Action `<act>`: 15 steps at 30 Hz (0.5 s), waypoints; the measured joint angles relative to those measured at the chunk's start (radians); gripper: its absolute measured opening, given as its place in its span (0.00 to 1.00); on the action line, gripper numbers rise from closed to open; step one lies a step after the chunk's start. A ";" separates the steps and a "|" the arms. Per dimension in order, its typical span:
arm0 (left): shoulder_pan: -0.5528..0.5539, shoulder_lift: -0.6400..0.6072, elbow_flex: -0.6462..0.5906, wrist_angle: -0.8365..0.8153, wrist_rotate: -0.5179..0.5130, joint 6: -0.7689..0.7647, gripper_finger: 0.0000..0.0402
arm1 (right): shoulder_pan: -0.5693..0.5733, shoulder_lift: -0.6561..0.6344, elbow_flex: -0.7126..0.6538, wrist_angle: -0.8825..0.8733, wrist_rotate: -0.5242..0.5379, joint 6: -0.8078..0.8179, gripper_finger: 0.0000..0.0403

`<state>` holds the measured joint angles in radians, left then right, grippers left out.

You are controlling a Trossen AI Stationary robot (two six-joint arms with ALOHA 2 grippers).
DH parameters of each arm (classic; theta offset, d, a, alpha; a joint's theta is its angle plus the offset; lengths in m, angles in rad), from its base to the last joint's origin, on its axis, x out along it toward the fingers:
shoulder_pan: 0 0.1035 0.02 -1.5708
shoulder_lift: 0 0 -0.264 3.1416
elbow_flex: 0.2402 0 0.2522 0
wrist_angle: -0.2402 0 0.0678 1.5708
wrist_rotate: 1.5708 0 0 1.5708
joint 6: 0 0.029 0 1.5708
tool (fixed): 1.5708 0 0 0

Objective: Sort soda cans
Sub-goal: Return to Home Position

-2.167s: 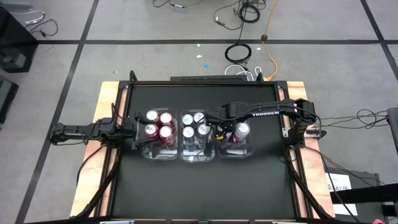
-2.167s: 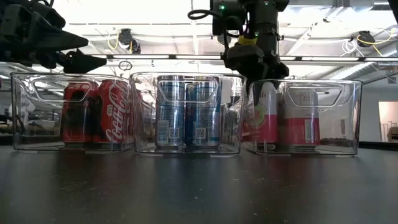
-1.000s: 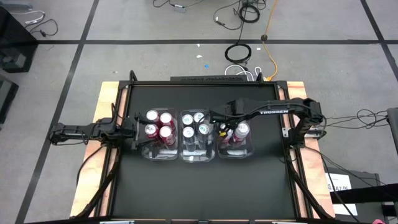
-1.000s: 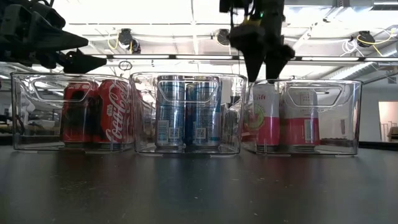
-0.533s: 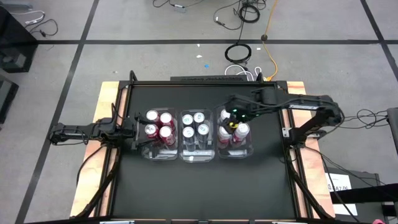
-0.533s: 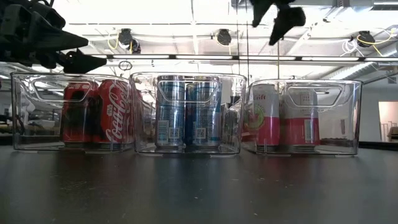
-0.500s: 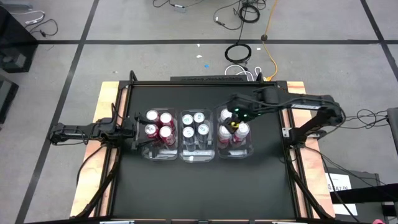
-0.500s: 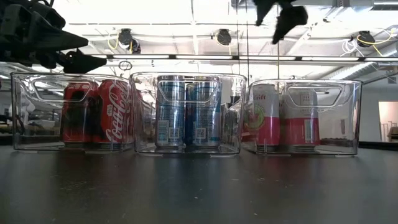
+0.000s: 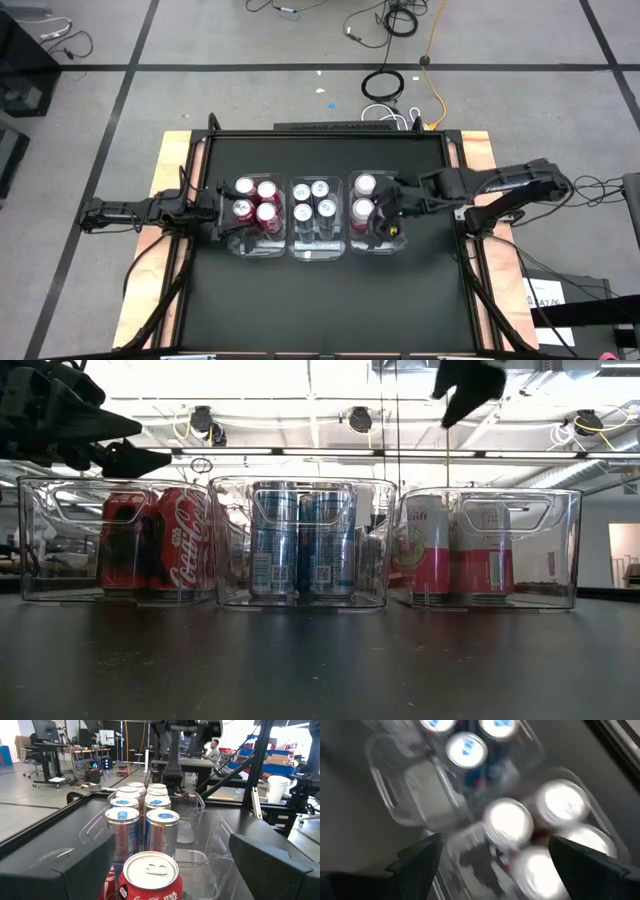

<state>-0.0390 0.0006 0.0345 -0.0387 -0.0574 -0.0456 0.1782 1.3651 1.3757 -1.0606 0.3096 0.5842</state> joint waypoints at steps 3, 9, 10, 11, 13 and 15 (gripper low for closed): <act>0.000 0.000 0.000 0.000 0.000 0.000 0.99 | 0.016 -0.058 -0.169 0.232 0.002 -0.061 0.88; 0.000 0.000 0.000 0.000 0.000 0.000 0.99 | 0.013 -0.233 -0.561 0.803 -0.048 -0.200 0.88; 0.000 0.000 0.000 0.000 0.000 0.000 0.99 | 0.011 -0.261 -0.618 0.899 -0.051 -0.228 0.88; 0.000 0.000 0.000 0.000 0.000 0.000 0.99 | 0.007 -0.287 -0.666 0.977 -0.056 -0.254 0.88; 0.000 0.000 0.000 0.000 0.000 0.000 0.99 | -0.008 -0.341 -0.749 1.078 -0.055 -0.295 0.88; 0.000 0.000 0.000 0.000 0.000 0.000 0.99 | -0.019 -0.390 -0.821 1.144 -0.048 -0.312 0.88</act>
<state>-0.0388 0.0006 0.0345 -0.0384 -0.0574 -0.0456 0.1589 0.9754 0.5547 0.0836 0.2619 0.2723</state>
